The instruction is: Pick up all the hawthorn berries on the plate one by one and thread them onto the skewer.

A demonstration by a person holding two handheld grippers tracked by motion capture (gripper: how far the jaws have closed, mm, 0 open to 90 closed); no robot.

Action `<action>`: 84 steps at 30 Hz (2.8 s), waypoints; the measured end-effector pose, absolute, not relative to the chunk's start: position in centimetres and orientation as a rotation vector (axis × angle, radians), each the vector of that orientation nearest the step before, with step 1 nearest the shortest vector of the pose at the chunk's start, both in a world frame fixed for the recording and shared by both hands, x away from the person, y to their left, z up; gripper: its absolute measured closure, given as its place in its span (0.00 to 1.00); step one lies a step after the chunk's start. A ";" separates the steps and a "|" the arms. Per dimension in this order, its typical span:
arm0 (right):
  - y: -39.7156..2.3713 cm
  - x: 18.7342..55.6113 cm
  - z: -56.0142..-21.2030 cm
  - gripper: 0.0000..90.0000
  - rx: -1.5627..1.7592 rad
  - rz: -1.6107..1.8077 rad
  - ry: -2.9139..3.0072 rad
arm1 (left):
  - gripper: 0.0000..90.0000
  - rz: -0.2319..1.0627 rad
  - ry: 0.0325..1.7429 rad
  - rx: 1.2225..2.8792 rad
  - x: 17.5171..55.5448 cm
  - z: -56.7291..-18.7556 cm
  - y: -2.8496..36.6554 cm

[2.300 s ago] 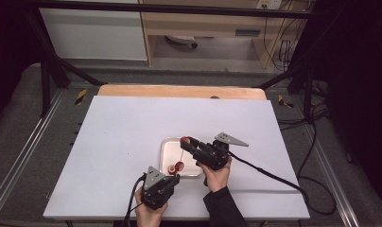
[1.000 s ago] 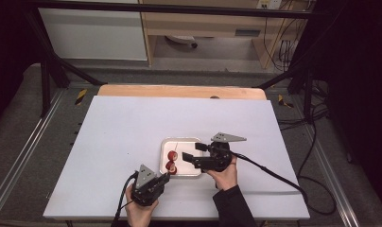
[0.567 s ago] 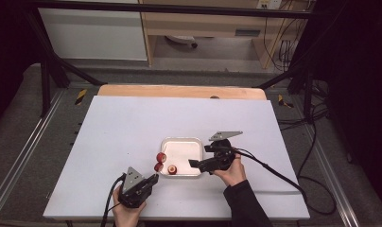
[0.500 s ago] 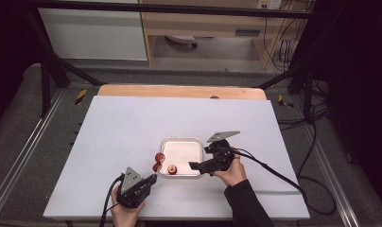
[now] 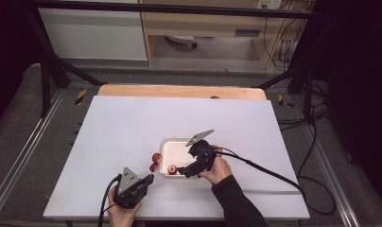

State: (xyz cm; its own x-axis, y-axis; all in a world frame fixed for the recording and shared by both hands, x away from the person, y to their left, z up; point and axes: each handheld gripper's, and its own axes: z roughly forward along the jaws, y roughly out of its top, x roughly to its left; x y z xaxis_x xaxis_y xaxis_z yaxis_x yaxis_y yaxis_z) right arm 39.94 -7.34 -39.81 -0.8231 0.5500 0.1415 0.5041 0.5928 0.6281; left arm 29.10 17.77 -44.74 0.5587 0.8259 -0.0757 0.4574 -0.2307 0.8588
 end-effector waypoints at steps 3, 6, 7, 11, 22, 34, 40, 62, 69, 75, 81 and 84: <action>-6.3 40.2 -40.0 0.16 0.883 0.999 2.770 | 0.98 0.509 1.051 1.871 29.1 -44.8 18.0; -5.3 40.4 -40.1 0.20 0.862 0.965 2.800 | 0.98 0.511 1.058 1.869 29.2 -44.8 18.4; -5.0 40.5 -40.1 0.22 0.866 0.959 2.807 | 0.98 0.509 1.060 1.865 29.2 -44.8 18.4; -3.9 40.8 -40.2 0.28 0.896 0.937 2.832 | 0.98 0.510 1.065 1.862 29.1 -44.8 18.8; -2.2 41.7 -41.5 0.42 0.935 0.809 2.873 | 0.98 0.510 1.078 1.853 29.2 -44.8 19.1; -1.2 41.3 -42.0 0.51 1.172 0.766 2.836 | 0.98 0.503 1.077 1.848 29.2 -44.8 19.1; -0.9 41.1 -42.1 0.57 1.183 0.747 2.821 | 0.98 0.497 1.079 1.847 29.3 -44.8 19.0; -2.0 41.3 -39.9 0.67 1.304 0.880 2.712 | 0.98 0.490 1.067 1.845 29.1 -44.8 18.7; -3.8 41.3 -37.5 0.67 1.320 1.125 2.567 | 0.98 0.475 1.048 1.839 28.8 -44.8 18.1; -6.2 41.2 -36.5 0.67 1.323 1.349 2.439 | 0.98 0.467 1.019 1.853 28.5 -44.7 17.2; -8.3 40.8 -36.3 0.67 1.296 1.550 2.282 | 0.98 0.450 0.987 1.884 28.3 -44.8 15.9; -9.1 40.6 -36.4 0.67 1.270 1.621 2.205 | 0.98 0.423 0.998 1.883 28.3 -44.9 15.2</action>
State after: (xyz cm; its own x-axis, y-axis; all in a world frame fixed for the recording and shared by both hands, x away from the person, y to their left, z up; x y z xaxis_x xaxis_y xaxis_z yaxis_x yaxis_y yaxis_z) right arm 40.59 -9.07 -36.44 -0.6395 0.6794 0.3599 0.5461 0.0720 0.8346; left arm 28.34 15.24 -44.87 0.6101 0.7841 -0.1140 0.4628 -0.2359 0.8545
